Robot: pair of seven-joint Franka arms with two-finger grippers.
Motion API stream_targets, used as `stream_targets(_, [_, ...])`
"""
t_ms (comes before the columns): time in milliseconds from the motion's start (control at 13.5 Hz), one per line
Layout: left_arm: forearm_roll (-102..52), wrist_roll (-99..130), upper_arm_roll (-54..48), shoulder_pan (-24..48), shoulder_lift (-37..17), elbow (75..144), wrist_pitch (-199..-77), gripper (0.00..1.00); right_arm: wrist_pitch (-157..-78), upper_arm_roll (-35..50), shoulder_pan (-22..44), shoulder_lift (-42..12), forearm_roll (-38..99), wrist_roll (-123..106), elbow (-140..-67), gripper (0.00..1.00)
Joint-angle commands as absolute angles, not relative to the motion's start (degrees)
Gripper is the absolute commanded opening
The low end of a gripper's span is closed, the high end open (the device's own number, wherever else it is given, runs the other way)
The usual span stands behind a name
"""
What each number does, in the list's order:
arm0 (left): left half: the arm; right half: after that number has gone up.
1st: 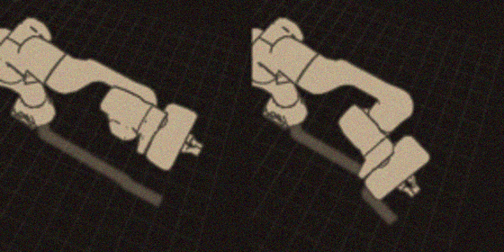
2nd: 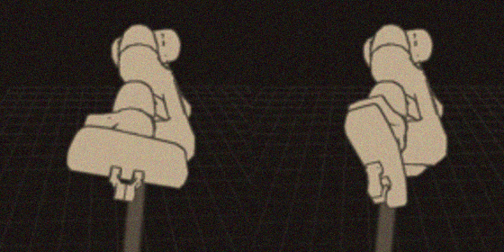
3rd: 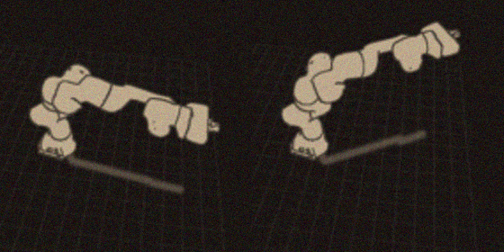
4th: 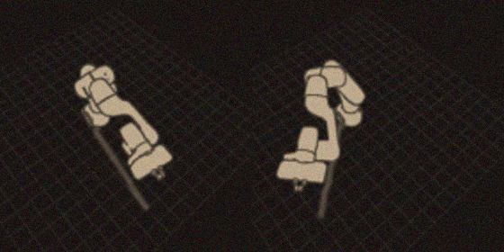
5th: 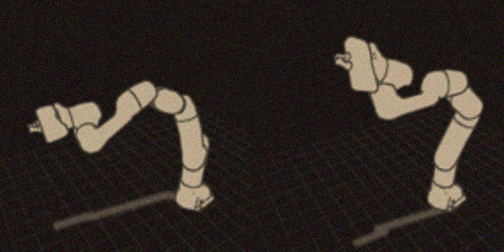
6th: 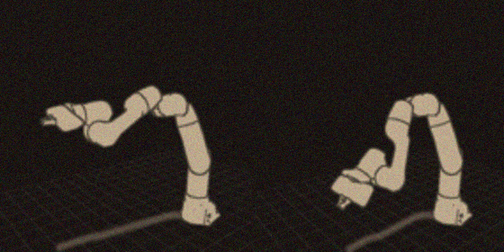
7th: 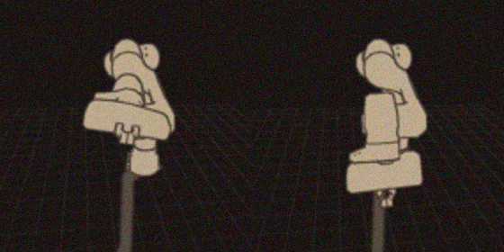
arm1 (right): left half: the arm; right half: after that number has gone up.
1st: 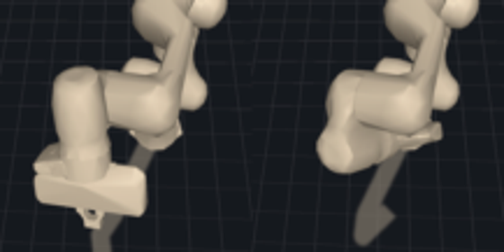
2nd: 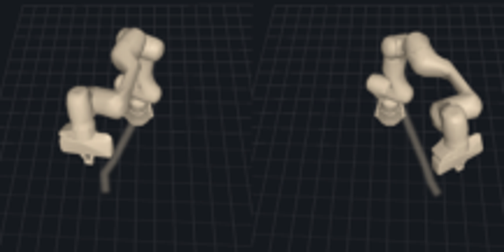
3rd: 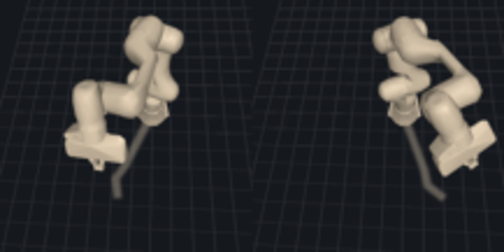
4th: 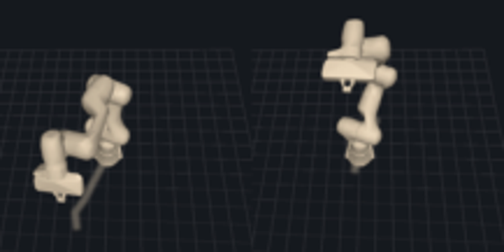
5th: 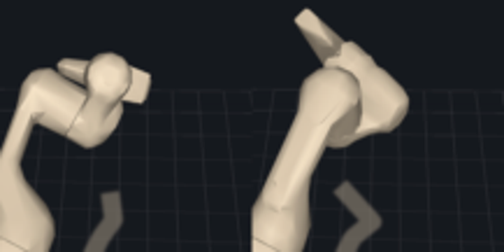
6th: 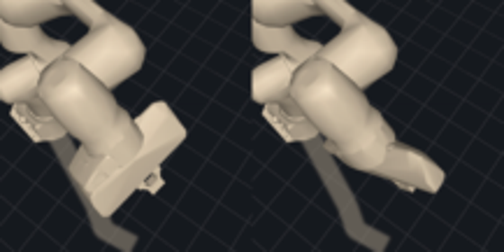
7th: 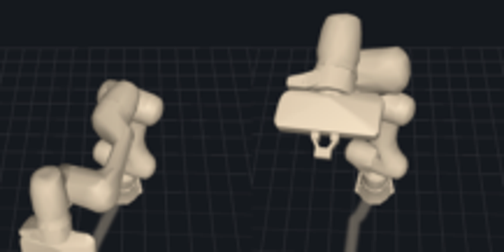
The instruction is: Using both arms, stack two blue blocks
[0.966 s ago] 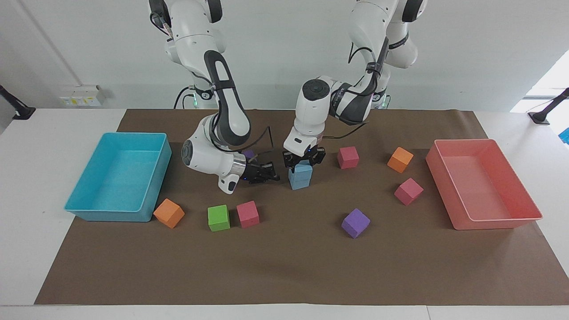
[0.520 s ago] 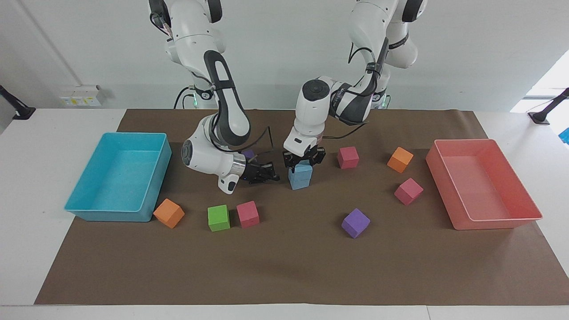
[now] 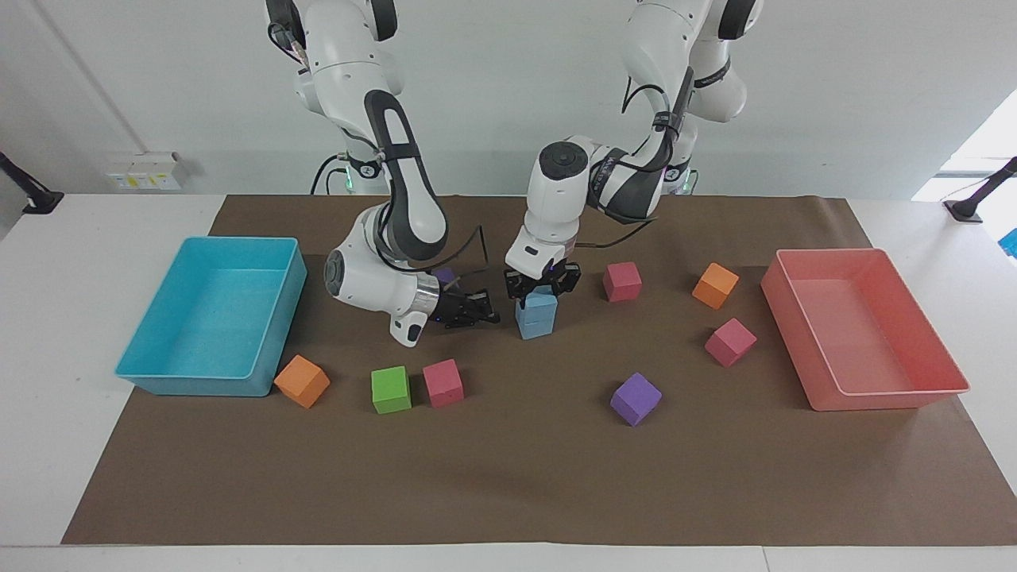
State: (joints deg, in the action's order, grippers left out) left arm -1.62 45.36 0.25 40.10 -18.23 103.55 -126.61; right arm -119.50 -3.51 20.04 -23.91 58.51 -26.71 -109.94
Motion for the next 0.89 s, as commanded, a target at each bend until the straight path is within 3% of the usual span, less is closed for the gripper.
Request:
stream_targets(0, [-1.9,45.4,1.1,41.1,-17.3,104.9,-127.8,0.65,-119.0,-3.3,19.5,-23.1,60.5,-27.2,-110.8,0.00])
stream_targets(223, [-1.9,45.4,1.1,41.0,-17.3,104.9,-127.7,0.69,-119.0,-3.3,19.5,-23.1,60.5,-27.2,-110.8,0.00])
stream_targets(371, [-1.9,45.4,1.1,41.0,-17.3,104.9,-127.5,0.93,-119.0,-3.3,19.5,-23.1,60.5,-27.2,-110.8,0.00])
stream_targets(446, [-1.9,45.4,1.1,41.0,-17.4,104.8,-127.5,1.00,-118.9,-3.3,19.4,-23.1,60.5,-27.2,-110.8,0.00])
stream_targets(817, [-1.8,45.4,1.1,41.2,-16.7,103.9,-127.4,1.00,-117.9,-3.3,19.1,-23.1,60.5,-27.2,-110.6,0.00])
